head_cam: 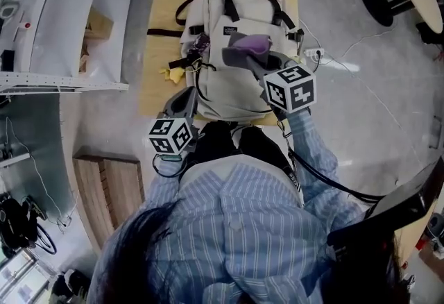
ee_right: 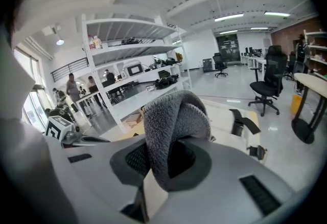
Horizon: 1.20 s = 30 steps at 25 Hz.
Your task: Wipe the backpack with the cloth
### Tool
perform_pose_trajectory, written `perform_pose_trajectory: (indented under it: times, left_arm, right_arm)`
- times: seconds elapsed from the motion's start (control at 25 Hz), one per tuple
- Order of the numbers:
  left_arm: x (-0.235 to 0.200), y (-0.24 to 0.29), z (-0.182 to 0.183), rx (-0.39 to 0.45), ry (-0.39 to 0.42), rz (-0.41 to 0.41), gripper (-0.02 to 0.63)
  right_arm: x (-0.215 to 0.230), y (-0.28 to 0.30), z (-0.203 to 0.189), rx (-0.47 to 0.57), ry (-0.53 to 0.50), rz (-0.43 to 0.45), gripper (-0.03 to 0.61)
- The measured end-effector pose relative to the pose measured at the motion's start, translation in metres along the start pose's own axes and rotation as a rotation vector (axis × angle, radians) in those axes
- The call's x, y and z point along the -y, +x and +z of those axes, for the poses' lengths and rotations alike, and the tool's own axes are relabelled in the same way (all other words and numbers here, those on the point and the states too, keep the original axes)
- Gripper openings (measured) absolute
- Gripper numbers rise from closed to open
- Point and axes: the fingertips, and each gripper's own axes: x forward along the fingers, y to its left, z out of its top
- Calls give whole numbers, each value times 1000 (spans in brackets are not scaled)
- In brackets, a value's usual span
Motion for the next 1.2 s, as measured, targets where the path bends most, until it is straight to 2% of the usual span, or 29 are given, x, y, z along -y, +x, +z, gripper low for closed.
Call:
perform_pose_trajectory:
  times: [0.28, 0.52, 0.8, 1.2]
  left_arm:
    - [-29, -5, 12, 4, 12, 3, 5]
    - [-55, -15, 18, 19, -11, 38, 5]
    - [-62, -13, 19, 16, -19, 39, 5]
    - [-39, 4, 14, -7, 0, 3, 5]
  right_arm:
    - [-59, 88, 24, -51, -102, 119, 49]
    - [-88, 138, 29, -99, -128, 177, 49]
    - [-69, 156, -5, -211, -160, 111, 49]
    - [-3, 95, -39, -190, -18, 1, 49]
